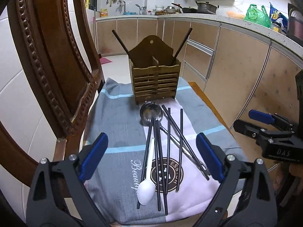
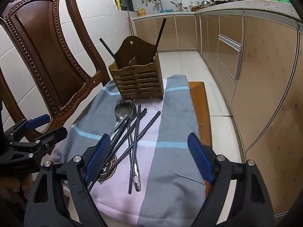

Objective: Organize utensils
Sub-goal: 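Grasp a black chopstick with the left tool while the right tool grasps another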

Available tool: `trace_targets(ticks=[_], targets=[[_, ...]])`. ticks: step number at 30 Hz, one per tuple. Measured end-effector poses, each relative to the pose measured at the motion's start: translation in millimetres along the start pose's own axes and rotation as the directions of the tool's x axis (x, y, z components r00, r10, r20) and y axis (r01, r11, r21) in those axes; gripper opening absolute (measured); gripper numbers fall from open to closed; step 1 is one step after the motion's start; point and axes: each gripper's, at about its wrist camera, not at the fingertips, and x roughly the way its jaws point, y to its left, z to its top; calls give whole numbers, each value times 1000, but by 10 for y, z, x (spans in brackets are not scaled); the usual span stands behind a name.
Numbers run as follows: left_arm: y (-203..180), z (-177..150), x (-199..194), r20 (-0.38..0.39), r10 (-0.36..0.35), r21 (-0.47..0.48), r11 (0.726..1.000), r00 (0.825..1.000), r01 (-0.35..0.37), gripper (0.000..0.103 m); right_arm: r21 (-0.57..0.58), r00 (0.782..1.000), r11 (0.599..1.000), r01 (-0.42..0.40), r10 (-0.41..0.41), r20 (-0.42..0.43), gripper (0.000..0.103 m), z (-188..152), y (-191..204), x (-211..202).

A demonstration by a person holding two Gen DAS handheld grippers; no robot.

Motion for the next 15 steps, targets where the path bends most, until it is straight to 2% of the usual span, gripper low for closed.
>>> trace_targets(ticks=[8,12,15], targets=[[-47,-3,73,-19,-14,7,1000,1000,14,90,-17,1000,1000,-3,3,-8,82,7,41,56],[-57,-10,196,-56,-18,13,1000,998,19,79,-21,1000,1000,-1,0,-15,82,12,41,115],[-39,-13,391,-115,-15,19,1000,993,17,69,-29,1000,1000,3,-4,-30,78,37,55,233]])
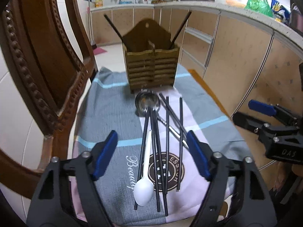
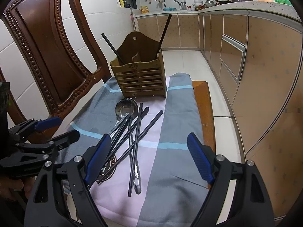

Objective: Organize utensils
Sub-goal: 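Grasp a black chopstick with the left tool while the right tool grasps another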

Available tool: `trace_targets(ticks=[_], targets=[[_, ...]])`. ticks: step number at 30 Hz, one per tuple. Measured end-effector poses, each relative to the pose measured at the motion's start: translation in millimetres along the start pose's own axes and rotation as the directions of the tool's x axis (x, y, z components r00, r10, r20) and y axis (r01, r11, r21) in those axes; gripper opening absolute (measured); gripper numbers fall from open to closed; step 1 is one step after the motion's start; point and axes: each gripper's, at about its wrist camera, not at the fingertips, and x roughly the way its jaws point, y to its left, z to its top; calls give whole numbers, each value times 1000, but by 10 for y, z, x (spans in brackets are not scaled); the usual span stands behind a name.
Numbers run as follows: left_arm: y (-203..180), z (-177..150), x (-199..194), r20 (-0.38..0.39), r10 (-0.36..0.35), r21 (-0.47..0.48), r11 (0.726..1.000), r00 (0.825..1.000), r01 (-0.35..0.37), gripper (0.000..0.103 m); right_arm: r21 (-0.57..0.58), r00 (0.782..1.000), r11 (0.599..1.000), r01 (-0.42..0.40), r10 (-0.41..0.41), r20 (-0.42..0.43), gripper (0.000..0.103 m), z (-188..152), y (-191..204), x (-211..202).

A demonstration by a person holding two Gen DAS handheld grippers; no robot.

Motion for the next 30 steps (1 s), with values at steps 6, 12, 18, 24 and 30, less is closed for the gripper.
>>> trace_targets(ticks=[6,12,18,24,30], targets=[[40,112,346,-65,17,27,1000,998,-15,53,-38,999,999,-11,9,-34,62,157,106,455],[230,262,547,-71,32,2,999,997,-32,53,-17,988,999,-34,31,-152,43,362,130,1251],[276,273,845,-147,28,8,1000,989,-27,50,-95,976,995,-1,-20,-216,36,440,247,1743],[191,249,1094,-211,17,45,999,977,-7,40,-124,963,992,16,-49,-265,21,487,278,2005],[150,229,1283,-258,23,70,998,966,-5,38,-104,964,994,13,-40,-263,11,530,232,2062]])
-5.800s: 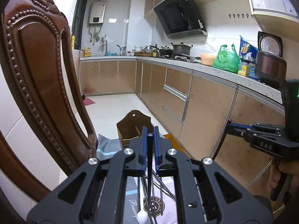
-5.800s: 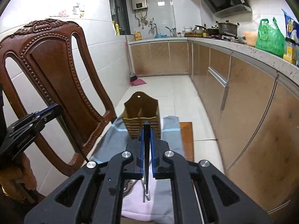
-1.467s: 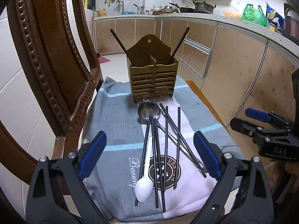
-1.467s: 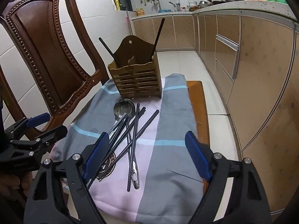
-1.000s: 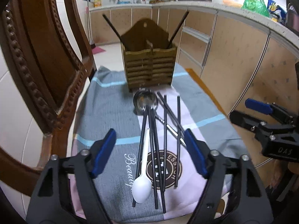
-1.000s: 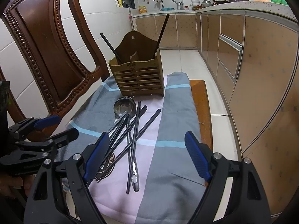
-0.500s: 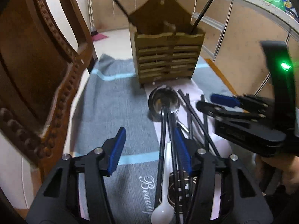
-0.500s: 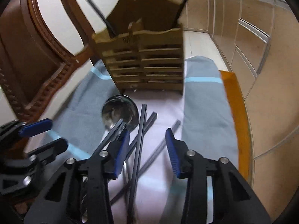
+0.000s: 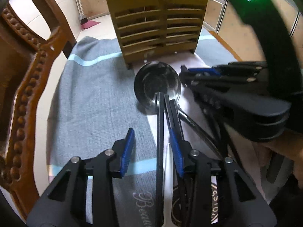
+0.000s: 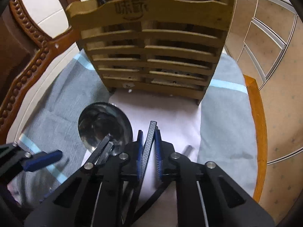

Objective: Organize utensils
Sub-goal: 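Grasp a black chopstick with the left tool while the right tool grasps another, then lift both held chopsticks off the cloth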

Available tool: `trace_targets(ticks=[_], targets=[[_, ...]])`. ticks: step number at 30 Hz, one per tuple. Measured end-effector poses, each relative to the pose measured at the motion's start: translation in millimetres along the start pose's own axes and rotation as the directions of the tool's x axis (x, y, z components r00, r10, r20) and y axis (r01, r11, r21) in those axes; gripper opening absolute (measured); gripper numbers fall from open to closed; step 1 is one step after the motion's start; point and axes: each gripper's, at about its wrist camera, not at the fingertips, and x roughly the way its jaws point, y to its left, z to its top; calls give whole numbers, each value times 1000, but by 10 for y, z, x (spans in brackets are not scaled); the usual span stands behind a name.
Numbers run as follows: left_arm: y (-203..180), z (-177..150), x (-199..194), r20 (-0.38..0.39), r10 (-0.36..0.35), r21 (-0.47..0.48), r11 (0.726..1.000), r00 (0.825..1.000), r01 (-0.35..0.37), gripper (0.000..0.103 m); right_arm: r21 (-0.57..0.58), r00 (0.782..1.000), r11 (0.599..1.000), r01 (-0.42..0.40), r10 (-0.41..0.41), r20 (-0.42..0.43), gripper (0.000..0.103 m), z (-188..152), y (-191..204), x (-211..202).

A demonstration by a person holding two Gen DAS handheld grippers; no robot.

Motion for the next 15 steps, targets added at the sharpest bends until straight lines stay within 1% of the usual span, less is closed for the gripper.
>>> trace_targets(ticks=[3,6,8,9,11,12,13,15], targets=[[3,29,19,-2,-7,-3,1000,1000,7,38,15,1000,1000,-21,20,20,9,4,-52,-112],[12,66,36,-6,-13,-6,1000,1000,13,38,39,998,998,-44,42,44,9,1,-138,-262],[13,112,58,-8,-19,-4,1000,1000,19,36,47,997,998,-52,49,53,9,-6,-188,-335],[24,141,73,-10,-23,-7,1000,1000,23,34,49,997,997,-54,51,58,9,-11,-206,-369],[56,184,117,-17,-28,-12,1000,999,28,26,54,996,997,-62,58,65,9,-11,-231,-421],[62,203,173,-44,-37,-9,999,998,36,17,55,996,996,-64,61,68,9,-24,-242,-452],[50,201,223,-59,-35,-2,999,998,35,15,55,996,996,-66,62,71,9,-34,-254,-476],[41,228,248,-55,-28,2,1000,998,28,15,56,995,996,-64,60,74,9,-40,-261,-495]])
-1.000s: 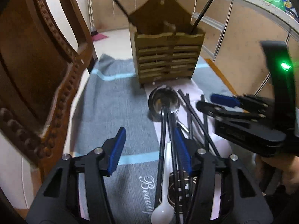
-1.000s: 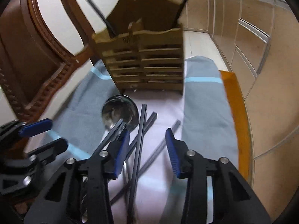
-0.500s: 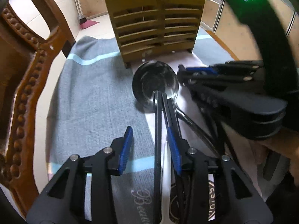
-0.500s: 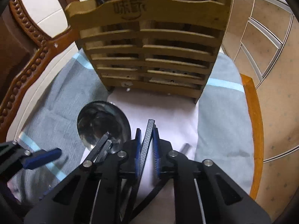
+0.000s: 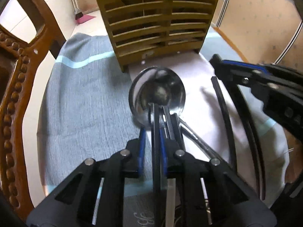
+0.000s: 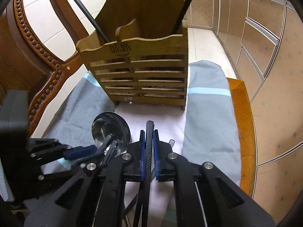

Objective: Organize utensils
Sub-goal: 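Lift both held chopsticks off the cloth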

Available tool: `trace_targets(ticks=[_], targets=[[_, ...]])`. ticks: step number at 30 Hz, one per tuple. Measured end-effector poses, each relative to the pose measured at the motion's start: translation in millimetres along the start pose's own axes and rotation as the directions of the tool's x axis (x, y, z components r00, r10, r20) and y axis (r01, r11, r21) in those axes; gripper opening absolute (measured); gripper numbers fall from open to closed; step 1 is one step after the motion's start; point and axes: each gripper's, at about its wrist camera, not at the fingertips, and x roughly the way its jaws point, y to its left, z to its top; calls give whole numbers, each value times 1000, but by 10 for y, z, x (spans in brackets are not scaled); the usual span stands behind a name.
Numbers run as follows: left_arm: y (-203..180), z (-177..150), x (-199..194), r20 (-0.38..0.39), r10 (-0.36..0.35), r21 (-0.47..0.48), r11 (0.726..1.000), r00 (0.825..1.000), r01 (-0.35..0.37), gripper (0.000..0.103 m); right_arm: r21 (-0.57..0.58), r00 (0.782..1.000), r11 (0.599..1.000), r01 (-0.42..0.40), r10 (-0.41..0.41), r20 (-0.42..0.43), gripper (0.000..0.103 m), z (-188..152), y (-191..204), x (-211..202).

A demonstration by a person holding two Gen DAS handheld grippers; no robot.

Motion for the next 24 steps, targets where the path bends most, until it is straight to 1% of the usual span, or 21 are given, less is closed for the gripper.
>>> trace_targets(ticks=[2,5,6,10,14,17,20,22,24], targets=[[-20,19,13,-3,2,9,1000,1000,-2,14,1,1000,1000,-3,3,0,9,11,14,21],[-28,76,45,3,3,3,1000,1000,-3,13,-2,1000,1000,-6,6,4,8,-36,-4,-58],[-18,106,70,5,2,4,1000,1000,-2,8,-3,1000,1000,-6,6,4,9,-40,-6,-69],[-33,156,55,23,20,20,1000,1000,-21,8,0,1000,1000,-10,10,12,8,-32,9,-78],[-26,133,-128,57,32,11,999,998,-33,8,12,999,1000,-21,21,39,8,-16,2,-177],[13,93,-395,116,35,-12,999,993,-34,8,21,997,999,-38,37,64,8,-23,-18,-320],[128,87,-736,202,32,-46,999,979,-23,7,22,993,999,-48,46,111,8,-39,-3,-593],[194,86,-1012,267,45,-68,997,963,-27,7,19,989,999,-51,48,139,8,-55,11,-762],[153,97,-1242,324,67,-84,996,944,-42,6,12,987,998,-61,59,147,7,-79,23,-879]])
